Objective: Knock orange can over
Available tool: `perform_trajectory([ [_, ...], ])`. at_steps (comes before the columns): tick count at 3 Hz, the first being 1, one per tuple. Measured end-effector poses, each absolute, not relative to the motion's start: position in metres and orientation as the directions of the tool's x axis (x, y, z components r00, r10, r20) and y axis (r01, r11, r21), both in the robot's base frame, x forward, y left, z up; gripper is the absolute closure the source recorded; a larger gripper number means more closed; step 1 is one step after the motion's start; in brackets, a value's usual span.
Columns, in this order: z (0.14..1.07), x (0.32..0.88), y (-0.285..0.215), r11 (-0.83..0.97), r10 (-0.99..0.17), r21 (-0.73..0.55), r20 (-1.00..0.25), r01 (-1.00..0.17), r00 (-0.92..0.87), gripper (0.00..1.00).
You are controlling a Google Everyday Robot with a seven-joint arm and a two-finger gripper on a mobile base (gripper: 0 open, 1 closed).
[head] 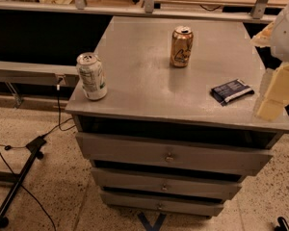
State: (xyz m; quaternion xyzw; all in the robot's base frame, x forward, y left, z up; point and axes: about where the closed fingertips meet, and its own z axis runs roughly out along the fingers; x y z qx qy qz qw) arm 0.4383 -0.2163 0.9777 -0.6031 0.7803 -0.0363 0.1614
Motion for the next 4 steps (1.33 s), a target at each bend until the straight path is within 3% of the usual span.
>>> perform_trajectory([
  [2,0.981,0.463,-0.215,0.258,-0.951,-0.263,-0.24,-0.93,-0.196,0.0],
  [4,0.96,0.577,-0.205,0.277,-0.926,-0.194,-0.313,-0.941,-0.208,0.0],
])
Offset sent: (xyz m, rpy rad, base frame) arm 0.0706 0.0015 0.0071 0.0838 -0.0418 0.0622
